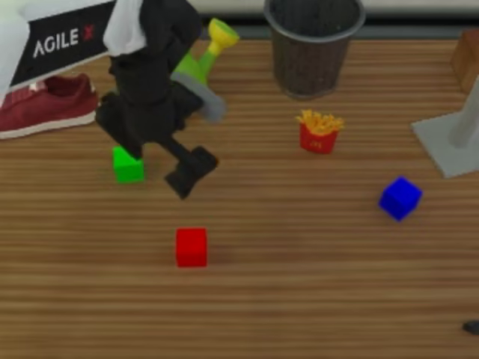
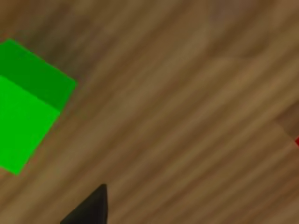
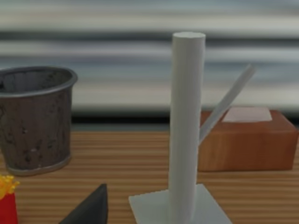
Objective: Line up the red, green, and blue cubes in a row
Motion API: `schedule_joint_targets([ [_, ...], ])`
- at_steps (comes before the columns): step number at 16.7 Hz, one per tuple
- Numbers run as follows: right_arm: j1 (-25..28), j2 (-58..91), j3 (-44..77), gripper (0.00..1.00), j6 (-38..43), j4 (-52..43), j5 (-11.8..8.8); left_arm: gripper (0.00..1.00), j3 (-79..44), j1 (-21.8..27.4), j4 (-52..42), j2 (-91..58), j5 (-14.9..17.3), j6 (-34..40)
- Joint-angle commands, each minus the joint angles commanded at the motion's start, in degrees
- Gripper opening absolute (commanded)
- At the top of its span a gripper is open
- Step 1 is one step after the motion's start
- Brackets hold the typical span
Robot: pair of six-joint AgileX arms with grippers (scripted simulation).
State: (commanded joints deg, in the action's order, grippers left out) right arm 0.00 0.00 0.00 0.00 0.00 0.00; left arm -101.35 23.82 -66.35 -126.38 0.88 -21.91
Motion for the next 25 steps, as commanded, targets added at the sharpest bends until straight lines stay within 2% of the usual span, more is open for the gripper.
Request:
schedule_joint_targets([
  [6,0.0,0.0,0.0,1.00,0.0,0.0,0.0,1.00,-12.0,-6.7,-4.6,-8.6,-0.2,30.6],
  [10,0.0,0.0,0.0,1.00,0.0,0.0,0.0,1.00,-17.3,-9.9,-5.6,-11.0,-0.5,41.6],
  [18,0.0,0.0,0.0,1.00,0.0,0.0,0.0,1.00,-17.4,-10.5,-4.6,-11.5,-0.6,43.6],
  [25,0.0,0.0,0.0,1.00,0.0,0.0,0.0,1.00,-8.2,-10.7,9.7,-16.2,-0.5,43.4],
])
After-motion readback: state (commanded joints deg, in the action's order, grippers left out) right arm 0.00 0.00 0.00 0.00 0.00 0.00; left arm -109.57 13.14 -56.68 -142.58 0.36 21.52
